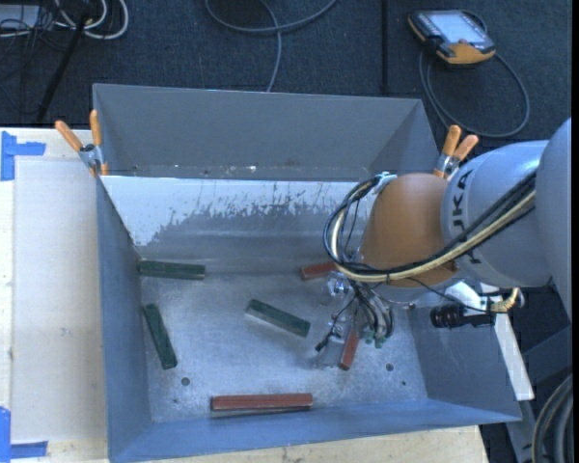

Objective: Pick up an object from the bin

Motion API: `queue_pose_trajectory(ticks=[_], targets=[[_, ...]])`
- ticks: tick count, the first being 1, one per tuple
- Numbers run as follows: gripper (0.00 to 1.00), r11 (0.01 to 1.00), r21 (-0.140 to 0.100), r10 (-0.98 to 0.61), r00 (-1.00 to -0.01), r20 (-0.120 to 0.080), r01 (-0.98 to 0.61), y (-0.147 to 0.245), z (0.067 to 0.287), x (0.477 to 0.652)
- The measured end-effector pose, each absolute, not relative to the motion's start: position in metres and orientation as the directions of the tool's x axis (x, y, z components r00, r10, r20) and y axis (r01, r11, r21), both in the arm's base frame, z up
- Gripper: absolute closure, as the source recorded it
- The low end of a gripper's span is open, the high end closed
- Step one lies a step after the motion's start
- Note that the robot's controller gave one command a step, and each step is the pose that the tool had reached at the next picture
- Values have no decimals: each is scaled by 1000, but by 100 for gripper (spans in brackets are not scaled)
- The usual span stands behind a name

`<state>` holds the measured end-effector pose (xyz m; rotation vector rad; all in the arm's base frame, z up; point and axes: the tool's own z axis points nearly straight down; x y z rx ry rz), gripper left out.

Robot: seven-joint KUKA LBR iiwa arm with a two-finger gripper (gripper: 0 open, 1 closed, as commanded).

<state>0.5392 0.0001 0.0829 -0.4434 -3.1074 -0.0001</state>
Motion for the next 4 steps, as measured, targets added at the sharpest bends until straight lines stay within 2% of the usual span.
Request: queue_pose_trajectory(ticks=[1, 2, 3, 4], targets=[[0, 938, -3, 348, -938, 2, 348, 21, 78, 570], [100, 922, -2, 386, -922, 4, 386, 109, 69, 492], [100, 922, -2, 388, -922, 4, 388, 109, 69, 492], [100, 928, -1, 374, -928, 1, 374, 96, 164, 505]])
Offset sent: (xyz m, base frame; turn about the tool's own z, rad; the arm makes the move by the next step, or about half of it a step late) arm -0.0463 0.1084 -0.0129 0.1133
